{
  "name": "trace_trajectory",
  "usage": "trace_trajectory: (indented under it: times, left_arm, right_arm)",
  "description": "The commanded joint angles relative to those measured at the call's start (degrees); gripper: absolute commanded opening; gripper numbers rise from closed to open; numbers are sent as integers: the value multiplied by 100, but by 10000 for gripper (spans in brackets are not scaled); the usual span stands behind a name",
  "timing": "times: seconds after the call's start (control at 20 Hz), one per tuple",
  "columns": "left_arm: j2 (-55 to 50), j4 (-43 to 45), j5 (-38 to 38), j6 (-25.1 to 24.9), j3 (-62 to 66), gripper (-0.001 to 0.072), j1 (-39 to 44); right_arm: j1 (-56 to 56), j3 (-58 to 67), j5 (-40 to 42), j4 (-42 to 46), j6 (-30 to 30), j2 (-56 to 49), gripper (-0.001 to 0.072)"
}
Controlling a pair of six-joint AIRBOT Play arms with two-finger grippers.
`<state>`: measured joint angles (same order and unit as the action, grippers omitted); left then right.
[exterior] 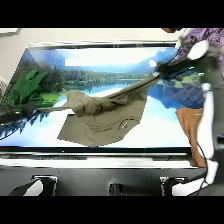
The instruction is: Fold the clothes and pants, and hang the long-sleeved shirts on hangers.
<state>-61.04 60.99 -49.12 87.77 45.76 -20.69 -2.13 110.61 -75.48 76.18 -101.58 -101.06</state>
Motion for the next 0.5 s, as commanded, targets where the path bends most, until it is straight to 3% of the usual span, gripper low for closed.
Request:
trace_trajectory:
  times: [0.0, 0.15, 0.25, 0.3, 0.35, 0.4, 0.45]
  left_arm:
    - [-776, -83, 509, -85, -225, 18, 35]
    - [-841, -85, 240, -81, -33, 41, -92]
    - [-839, -79, -466, -289, 195, 49, -413]
    - [-826, -50, -872, -463, 302, 97, -647]
    - [-787, 4, -1255, -647, 380, 526, -898]
    - [-702, 7, -1517, -741, 409, 707, -1141]
    - [-579, 0, -1714, -772, 411, 705, -1377]
  right_arm:
    - [-343, -22, 575, 101, -326, -754, 27]
    - [-348, -20, 800, 105, -343, -710, 27]
    - [-348, -20, 791, 170, -319, -621, 27]
    - [-348, -20, 791, 173, -289, -570, 27]
    - [-348, -20, 789, 188, -249, -507, 27]
    - [-348, -20, 785, 190, -229, -442, 27]
    - [-348, -20, 772, 192, -184, -374, 27]
